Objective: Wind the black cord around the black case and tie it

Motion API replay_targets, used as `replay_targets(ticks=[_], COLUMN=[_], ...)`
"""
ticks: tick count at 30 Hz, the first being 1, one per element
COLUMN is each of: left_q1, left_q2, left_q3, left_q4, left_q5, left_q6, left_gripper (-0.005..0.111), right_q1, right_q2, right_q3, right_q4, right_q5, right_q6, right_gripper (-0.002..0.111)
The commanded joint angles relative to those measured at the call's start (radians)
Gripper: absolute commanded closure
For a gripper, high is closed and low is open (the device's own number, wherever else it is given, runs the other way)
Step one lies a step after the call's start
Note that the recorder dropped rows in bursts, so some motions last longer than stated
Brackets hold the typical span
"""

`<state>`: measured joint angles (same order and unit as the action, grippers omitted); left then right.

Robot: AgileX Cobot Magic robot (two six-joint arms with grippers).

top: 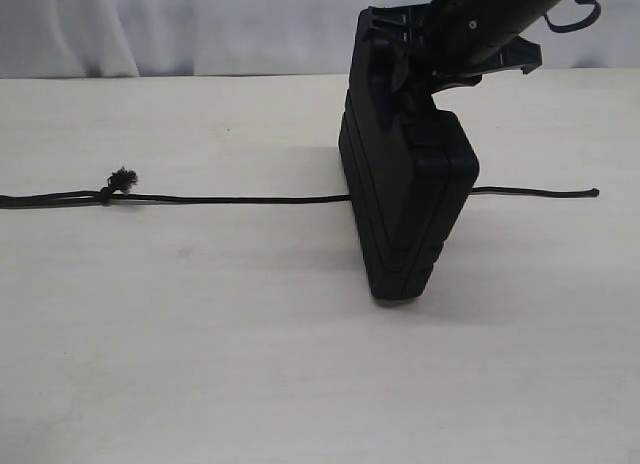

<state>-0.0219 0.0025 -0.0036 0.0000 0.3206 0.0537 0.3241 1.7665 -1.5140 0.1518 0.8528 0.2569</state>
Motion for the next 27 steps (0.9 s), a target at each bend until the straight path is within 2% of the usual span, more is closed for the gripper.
replay_targets(ticks=[1, 4, 7, 9, 13, 17, 19, 23, 27], left_q1=[-0.003, -0.003, -0.003, -0.003, -0.003, -0.003, -0.003, -0.003, -0.003], left_q2=[-0.003, -0.003, -0.003, -0.003, -0.003, -0.003, -0.003, -0.003, -0.003], left_q3=[0.004, 0.004, 0.004, 0.004, 0.004, 0.004, 0.004, 0.004, -0.016], left_q4=[0.0, 0.0, 0.076, 0.044, -0.122, -0.127, -0.127, -0.136, -0.137], left_q5=[-0.013, -0.013, -0.066, -0.187, -0.452, -0.785, -0.895, -0.968, -0.976], left_q6=[0.0, 0.0, 0.033, 0.021, 0.021, 0.007, -0.08, -0.25, -0.271], left_gripper=[0.107, 0.107, 0.107, 0.107, 0.107, 0.107, 0.107, 0.107, 0.107], right_q1=[0.004, 0.004, 0.004, 0.004, 0.004, 0.004, 0.004, 0.004, 0.004], right_q2=[-0.002, -0.002, -0.002, -0.002, -0.002, -0.002, -0.002, -0.002, -0.002], right_q3=[0.002, 0.002, 0.002, 0.002, 0.002, 0.002, 0.002, 0.002, 0.002], right_q4=[0.019, 0.019, 0.019, 0.019, 0.019, 0.019, 0.019, 0.019, 0.019], right_q5=[0.037, 0.034, 0.034, 0.034, 0.034, 0.034, 0.034, 0.034, 0.034], right_q6=[0.012, 0.012, 0.012, 0.012, 0.012, 0.012, 0.012, 0.012, 0.012], right_gripper=[0.104, 0.104, 0.104, 0.104, 0.104, 0.104, 0.104, 0.104, 0.104])
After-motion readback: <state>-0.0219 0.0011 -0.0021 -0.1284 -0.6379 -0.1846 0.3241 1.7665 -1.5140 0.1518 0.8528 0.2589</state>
